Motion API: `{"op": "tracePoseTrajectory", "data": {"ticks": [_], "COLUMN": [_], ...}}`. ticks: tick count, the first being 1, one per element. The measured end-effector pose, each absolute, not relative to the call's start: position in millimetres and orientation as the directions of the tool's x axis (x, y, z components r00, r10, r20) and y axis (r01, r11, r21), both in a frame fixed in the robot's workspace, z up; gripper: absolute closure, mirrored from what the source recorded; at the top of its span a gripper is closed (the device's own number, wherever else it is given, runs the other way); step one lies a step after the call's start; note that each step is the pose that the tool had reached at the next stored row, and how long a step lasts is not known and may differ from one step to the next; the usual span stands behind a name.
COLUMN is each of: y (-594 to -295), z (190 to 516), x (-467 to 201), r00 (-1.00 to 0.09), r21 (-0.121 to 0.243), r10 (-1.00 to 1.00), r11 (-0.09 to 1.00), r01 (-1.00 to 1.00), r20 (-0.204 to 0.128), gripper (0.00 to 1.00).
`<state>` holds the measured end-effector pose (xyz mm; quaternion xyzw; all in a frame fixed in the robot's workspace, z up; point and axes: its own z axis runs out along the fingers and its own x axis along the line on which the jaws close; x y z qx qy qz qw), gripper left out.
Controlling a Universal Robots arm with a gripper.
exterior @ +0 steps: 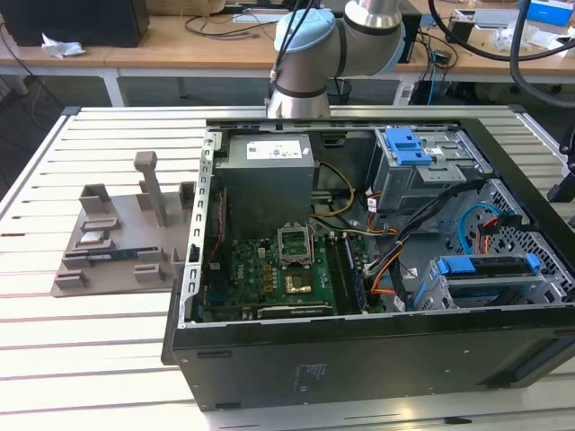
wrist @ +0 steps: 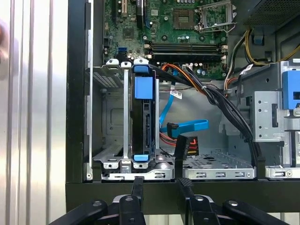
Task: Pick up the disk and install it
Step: 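Insert the first disk wire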
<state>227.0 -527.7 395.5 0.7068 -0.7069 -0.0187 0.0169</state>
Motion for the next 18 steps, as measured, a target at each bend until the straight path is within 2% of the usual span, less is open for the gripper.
{"op": "tracePoseTrajectory", "data": {"ticks": [9, 18], "y": [-515.4, -501.4], "z": [381.7, 362.4], "x": [205.0, 199.9], "r00": [-0.002, -0.01], "r21": [0.05, 0.05], "r10": [-1.0, -1.0], "r11": [0.003, 0.011], "r01": [-0.999, -0.999], "r20": [0.018, 0.019], "gripper": [0.58, 0.58]}}
